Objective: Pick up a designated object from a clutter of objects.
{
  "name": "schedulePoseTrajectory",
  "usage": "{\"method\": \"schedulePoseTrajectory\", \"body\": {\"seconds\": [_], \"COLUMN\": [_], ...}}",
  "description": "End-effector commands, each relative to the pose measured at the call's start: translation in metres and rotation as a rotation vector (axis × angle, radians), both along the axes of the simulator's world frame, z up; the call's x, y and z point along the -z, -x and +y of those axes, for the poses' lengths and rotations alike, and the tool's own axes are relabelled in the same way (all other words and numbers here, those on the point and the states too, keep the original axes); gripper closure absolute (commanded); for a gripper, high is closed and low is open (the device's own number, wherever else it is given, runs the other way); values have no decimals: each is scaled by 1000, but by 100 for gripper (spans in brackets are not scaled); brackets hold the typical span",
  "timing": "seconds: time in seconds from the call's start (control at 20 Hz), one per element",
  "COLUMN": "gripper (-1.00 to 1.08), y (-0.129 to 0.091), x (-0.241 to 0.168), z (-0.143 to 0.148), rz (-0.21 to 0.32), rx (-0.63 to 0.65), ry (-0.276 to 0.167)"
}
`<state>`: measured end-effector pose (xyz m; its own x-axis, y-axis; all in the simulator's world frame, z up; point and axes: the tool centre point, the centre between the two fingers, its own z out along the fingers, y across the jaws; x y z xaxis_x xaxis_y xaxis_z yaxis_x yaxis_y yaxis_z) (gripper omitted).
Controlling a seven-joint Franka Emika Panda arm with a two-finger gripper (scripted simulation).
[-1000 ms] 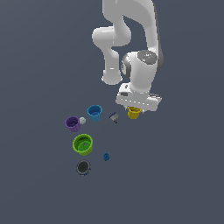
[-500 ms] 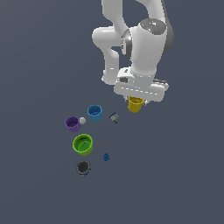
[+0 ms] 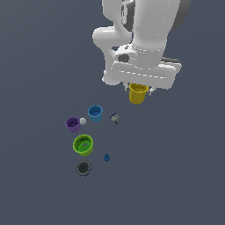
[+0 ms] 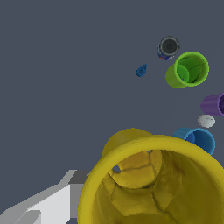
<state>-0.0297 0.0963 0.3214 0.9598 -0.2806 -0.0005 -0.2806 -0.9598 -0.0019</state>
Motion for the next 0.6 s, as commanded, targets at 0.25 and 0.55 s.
{"method": "schedulePoseTrajectory", "body": {"seconds": [0.25,0.55], "gripper": [108,108], "y": [-15,-22], "x": [-46,-62], "z": [-6,-7], "rz": [0,0], "rx": [0,1], "ry": [1,2]}}
